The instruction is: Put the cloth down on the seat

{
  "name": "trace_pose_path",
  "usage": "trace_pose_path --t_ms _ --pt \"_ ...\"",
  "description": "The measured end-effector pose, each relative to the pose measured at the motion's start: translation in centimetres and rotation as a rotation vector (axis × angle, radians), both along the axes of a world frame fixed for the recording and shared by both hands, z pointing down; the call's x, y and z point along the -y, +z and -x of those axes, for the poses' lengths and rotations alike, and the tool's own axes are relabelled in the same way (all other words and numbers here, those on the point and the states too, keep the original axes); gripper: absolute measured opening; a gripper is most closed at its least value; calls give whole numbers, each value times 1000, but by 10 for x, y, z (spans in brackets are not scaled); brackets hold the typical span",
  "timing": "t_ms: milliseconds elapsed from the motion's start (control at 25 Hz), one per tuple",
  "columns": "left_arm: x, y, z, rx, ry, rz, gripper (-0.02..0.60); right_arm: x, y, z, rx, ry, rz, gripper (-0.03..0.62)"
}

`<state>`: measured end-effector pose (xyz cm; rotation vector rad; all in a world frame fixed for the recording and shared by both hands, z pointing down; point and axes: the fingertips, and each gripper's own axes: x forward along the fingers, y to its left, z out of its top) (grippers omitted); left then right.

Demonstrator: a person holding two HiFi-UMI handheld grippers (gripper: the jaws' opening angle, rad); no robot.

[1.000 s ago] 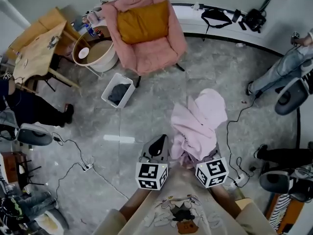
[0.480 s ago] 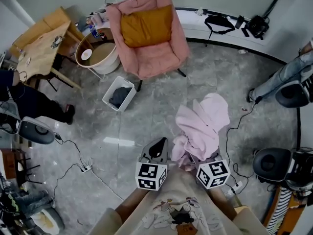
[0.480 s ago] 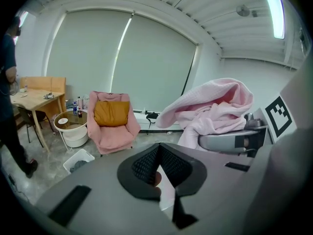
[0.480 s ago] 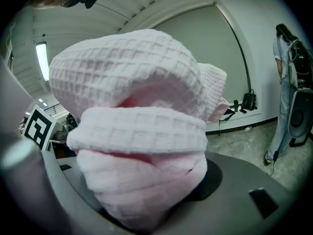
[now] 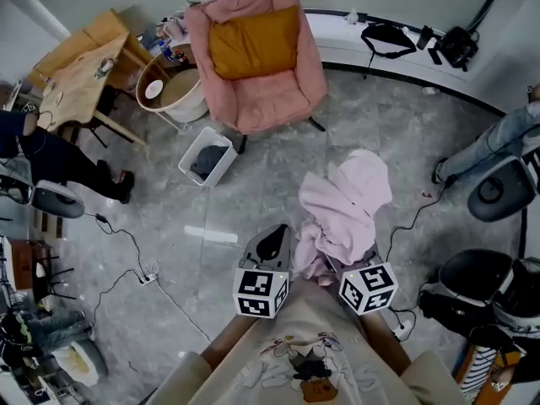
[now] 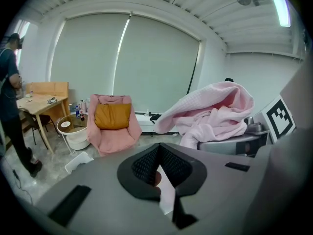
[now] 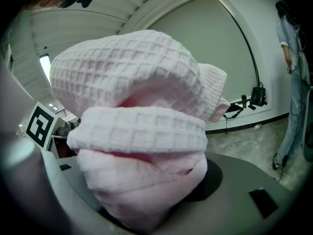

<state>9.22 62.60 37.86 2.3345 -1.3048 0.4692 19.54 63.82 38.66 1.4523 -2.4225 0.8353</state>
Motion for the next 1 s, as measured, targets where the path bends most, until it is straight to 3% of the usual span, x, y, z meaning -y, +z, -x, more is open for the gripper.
trace_pose_path --t_ms 200,480,1000 --pt "9 12 -10 23 -9 40 5 4 14 -11 26 12 43 313" --pt "44 33 -37 -9 26 101 5 38 29 -19 4 -9 84 313" --pt "195 40 0 -78 5 140 5 181 33 7 -21 19 124 313"
